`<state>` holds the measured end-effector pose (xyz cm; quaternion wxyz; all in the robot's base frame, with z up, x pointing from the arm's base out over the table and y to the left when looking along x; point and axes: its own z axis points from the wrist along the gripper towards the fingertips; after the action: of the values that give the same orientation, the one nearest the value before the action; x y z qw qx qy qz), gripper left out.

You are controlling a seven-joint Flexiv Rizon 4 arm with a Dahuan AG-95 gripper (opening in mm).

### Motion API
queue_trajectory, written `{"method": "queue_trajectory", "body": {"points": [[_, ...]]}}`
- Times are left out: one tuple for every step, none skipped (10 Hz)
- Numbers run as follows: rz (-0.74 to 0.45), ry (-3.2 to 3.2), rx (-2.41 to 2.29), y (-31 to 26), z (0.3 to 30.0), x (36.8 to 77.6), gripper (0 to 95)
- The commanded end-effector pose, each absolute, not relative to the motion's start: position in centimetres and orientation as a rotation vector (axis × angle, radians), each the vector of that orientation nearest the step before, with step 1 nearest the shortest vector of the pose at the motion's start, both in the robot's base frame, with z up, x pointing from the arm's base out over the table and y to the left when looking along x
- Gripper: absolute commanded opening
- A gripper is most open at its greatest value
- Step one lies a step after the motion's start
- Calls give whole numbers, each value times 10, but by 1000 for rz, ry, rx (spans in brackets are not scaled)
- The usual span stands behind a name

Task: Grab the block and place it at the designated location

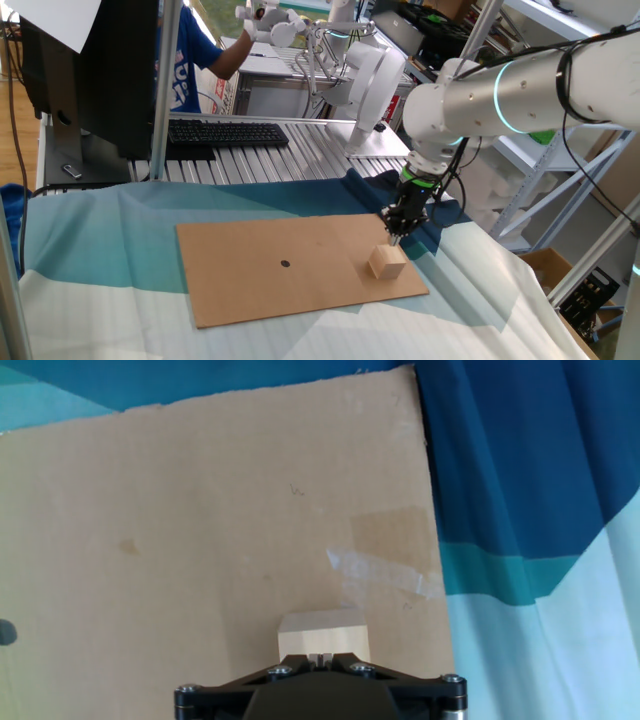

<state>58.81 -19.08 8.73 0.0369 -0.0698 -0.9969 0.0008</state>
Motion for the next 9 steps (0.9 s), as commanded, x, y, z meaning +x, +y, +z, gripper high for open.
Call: {"method": "queue_trajectory", "body": {"points": [[4,-3067,-232,-191,88,585,0],[21,-3070,-264,-191,87,586,0],[15,-3075,-293,-190,87,586,0],[12,-3077,-304,-190,86,586,0],[11,-3080,-301,-189,86,587,0],[8,-3080,-301,-186,82,587,0],[5,-3083,-303,-185,81,586,0],[3,-3085,-303,-184,79,585,0],[1,-3084,-302,-184,79,585,0]]}}
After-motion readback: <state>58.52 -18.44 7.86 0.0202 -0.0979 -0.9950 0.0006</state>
